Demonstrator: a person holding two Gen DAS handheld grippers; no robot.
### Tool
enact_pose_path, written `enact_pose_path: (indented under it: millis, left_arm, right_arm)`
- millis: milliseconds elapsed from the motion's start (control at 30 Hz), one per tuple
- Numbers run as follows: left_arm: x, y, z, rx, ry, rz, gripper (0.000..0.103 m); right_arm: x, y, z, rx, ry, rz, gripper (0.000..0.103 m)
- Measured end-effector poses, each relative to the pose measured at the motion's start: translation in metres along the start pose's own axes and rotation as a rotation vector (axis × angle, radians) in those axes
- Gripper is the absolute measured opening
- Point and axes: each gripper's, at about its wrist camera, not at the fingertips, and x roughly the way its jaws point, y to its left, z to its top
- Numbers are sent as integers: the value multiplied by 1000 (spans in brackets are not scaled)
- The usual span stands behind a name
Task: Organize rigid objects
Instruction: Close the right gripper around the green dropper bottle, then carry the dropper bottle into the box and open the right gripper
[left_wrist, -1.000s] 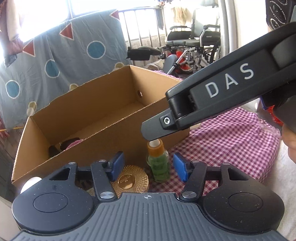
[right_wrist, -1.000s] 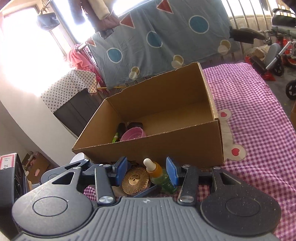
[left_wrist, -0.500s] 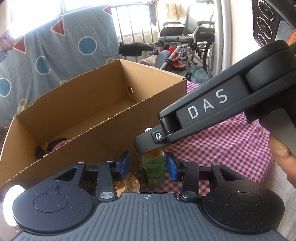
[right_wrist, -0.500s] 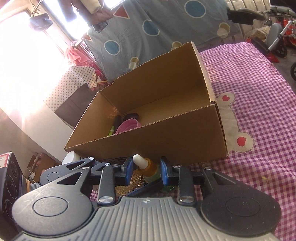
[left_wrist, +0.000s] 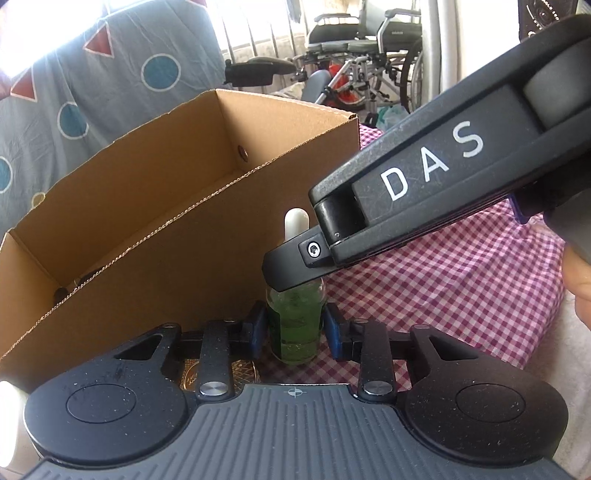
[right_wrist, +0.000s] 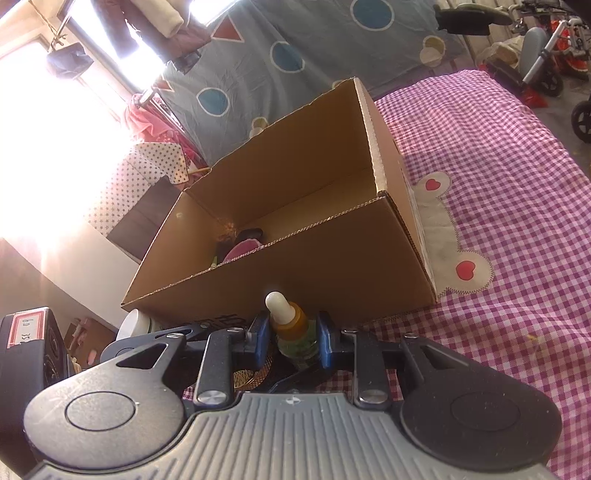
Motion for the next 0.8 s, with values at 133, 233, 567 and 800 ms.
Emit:
enact_pose_path:
  millis: [133, 233, 567, 800]
  left_arm:
    - [0, 0, 0, -19, 0, 1, 31]
    - [-2, 1, -1, -43, 2, -9, 31]
    - [-57, 7, 6, -82, -89, 9, 31]
    - [-104, 46, 42, -115, -147, 43, 31]
  right_arm:
    - [0, 5, 1, -24, -2, 5, 25]
    - [-1, 11, 0, -46, 1, -6, 25]
    - [-41, 59, 7, -147, -44, 11, 25]
    - [-59, 110, 55, -253, -69, 121, 25]
